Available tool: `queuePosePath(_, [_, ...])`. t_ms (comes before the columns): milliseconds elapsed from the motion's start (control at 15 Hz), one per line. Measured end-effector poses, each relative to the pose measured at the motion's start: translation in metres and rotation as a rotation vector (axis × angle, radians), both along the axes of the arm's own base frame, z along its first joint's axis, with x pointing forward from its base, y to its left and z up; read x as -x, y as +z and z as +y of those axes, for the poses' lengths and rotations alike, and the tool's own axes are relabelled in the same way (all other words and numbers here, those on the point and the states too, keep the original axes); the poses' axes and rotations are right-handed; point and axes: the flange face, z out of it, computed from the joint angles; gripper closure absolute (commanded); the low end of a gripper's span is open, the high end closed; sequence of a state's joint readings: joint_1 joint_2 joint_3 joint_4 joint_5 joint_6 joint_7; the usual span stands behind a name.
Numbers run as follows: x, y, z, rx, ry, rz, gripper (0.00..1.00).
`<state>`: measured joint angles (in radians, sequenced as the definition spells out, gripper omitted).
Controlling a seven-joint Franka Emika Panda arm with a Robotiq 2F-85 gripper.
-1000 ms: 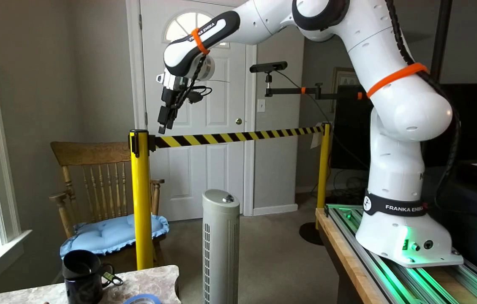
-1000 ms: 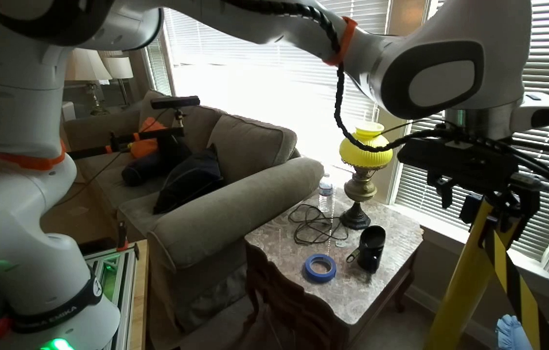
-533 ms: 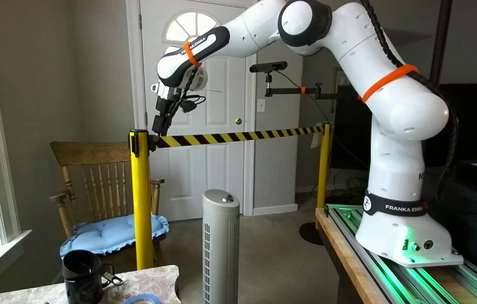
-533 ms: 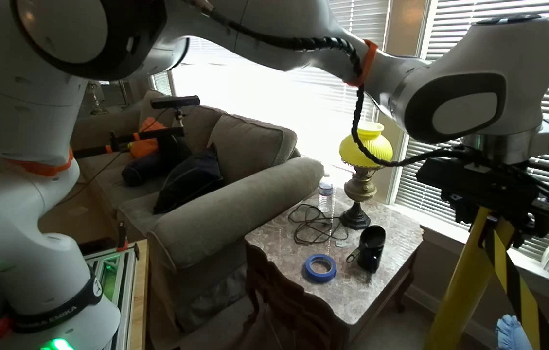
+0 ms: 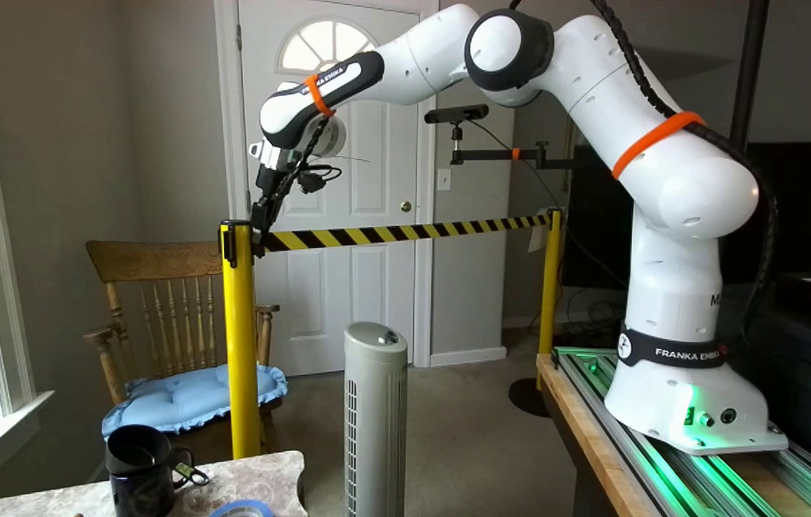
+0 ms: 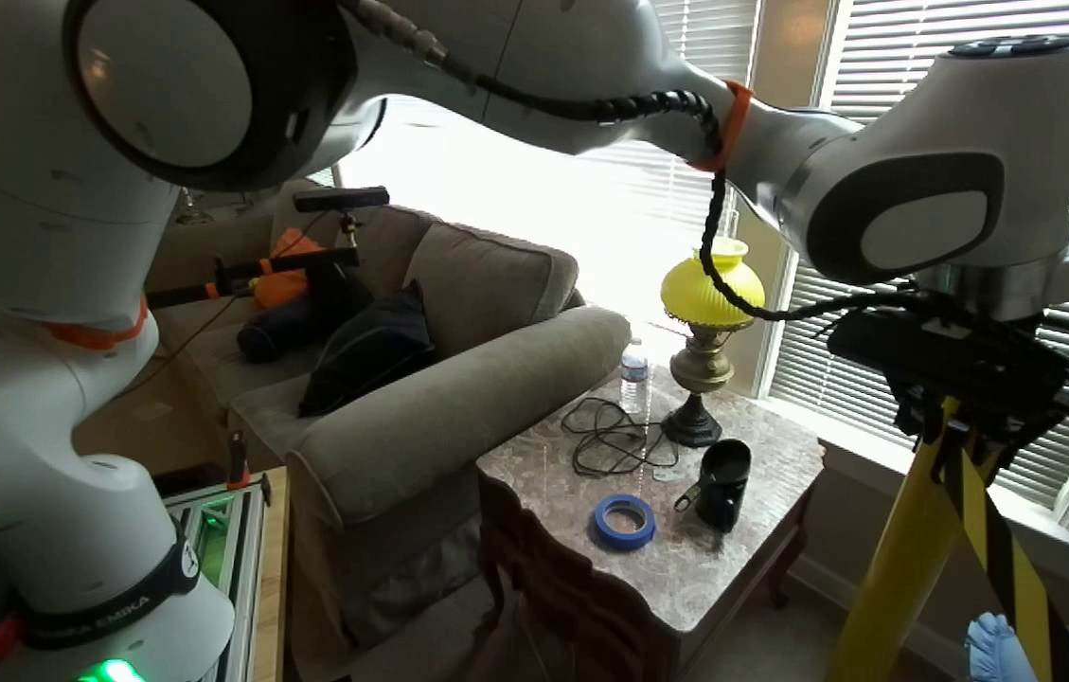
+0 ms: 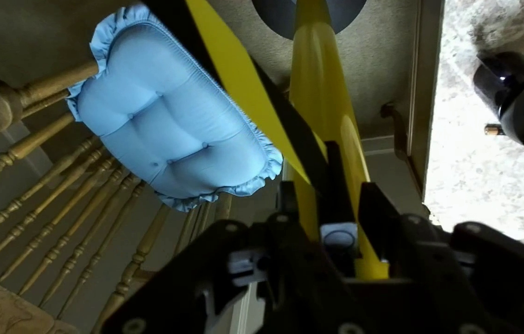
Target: Unlatch the striped rope from the yellow pole on the left
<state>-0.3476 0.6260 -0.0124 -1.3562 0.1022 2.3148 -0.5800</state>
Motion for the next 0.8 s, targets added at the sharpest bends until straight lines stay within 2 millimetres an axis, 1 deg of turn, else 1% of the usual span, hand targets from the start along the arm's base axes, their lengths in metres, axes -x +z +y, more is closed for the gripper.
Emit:
queuePosePath(67, [-0.0016, 0.0007, 0.0012, 0.0, 0.012, -0.003, 0.6])
queuePosePath(133, [-0.0032, 0.0016, 0.0023, -0.002, 0.022, -0.005, 0.62])
queuePosePath(200, [-0.0045, 0.0019, 0.0033, -0.003, 0.032, -0.006, 0.63])
queuePosePath(267, [-0.0054, 0.0017, 0.0043, -0.006, 0.043, -0.004, 0.68])
queuePosePath(467, [-0.0065, 0.0011, 0.0043, -0.011, 0.07, 0.016, 0.67])
queuePosePath(600, [-0.0059, 0.0007, 0.0026, -0.013, 0.079, 0.029, 0.63])
queuePosePath(733, [-0.0049, 0.0003, 0.0013, -0.014, 0.083, 0.04, 0.63])
queuePosePath(800, [-0.0045, -0.0002, 0.0008, -0.015, 0.083, 0.043, 0.85])
